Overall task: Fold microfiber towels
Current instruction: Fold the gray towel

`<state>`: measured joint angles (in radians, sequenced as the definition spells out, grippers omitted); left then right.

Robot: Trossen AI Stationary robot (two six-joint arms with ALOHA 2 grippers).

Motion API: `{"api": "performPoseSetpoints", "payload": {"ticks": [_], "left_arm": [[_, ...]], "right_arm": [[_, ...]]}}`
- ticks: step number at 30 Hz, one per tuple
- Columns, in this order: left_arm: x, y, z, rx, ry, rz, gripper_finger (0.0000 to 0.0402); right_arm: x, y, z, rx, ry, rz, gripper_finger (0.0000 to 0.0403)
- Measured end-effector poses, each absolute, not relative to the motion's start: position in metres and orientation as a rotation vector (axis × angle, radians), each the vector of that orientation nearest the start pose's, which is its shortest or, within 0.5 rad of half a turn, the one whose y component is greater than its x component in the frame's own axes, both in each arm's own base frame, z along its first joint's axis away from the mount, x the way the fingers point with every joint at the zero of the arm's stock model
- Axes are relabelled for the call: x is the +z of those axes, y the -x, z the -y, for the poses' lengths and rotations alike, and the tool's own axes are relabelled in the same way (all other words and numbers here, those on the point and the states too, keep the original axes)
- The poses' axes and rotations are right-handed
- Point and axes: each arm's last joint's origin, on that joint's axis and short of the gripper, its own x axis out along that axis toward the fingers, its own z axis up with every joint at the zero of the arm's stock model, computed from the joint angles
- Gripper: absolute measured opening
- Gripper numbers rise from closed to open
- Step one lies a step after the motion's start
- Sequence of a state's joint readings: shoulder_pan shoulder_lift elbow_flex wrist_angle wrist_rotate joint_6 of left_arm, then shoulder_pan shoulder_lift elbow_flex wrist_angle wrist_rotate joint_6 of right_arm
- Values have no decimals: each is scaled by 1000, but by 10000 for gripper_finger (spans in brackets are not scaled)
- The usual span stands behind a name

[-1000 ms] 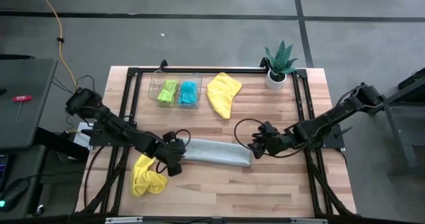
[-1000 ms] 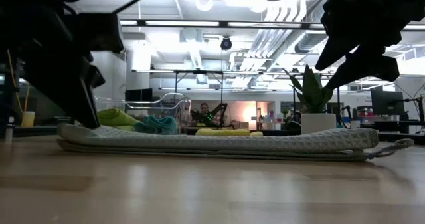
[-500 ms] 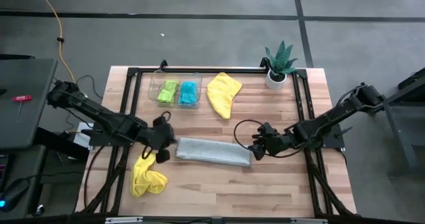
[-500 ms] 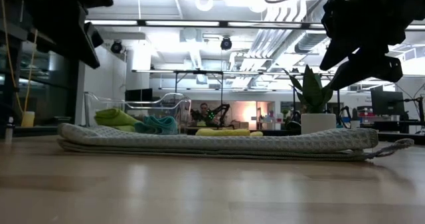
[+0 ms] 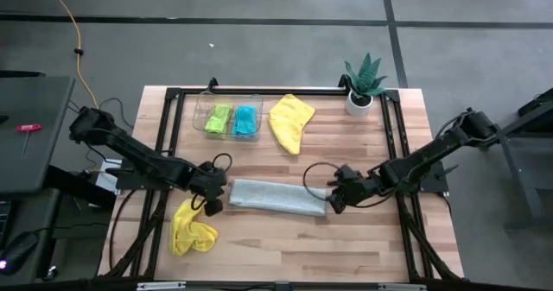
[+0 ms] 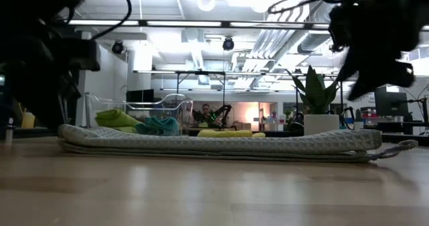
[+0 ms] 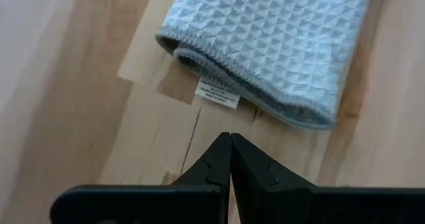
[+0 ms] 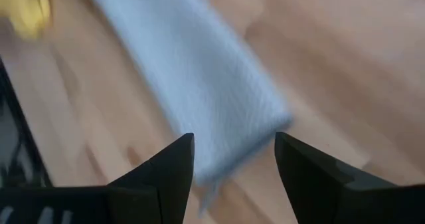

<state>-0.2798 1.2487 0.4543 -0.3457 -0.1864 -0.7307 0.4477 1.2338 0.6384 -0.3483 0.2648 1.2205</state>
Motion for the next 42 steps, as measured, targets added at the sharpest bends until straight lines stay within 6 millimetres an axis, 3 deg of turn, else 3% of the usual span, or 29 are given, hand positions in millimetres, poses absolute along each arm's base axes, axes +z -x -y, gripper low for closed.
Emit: {"api": "performPoseSetpoints", "payload": {"ticks": [5,9,12,22,27,32,42], "left_arm": [[122,-195,51,295,401,-1072,0],[115,-200,53,292,405,-1085,0],[113,-201,54,293,404,-1089,0],[114,-201,54,279,415,-1075,0],[114,-202,54,276,418,-1068,0],[114,-202,54,273,420,-1069,0],[114,-202,55,279,439,-1068,0]], "right_arm": [[169,-214,-101,-303,-849,-992,202],[150,-222,-106,-413,-1022,-1056,202],[141,-230,-109,-482,-1137,-1007,202],[134,-228,-112,-706,-1292,-867,202],[135,-236,-112,-673,-1358,-798,202],[122,-244,-110,-706,-1404,-842,201],[118,-247,-107,-765,-1455,-756,195]]}}
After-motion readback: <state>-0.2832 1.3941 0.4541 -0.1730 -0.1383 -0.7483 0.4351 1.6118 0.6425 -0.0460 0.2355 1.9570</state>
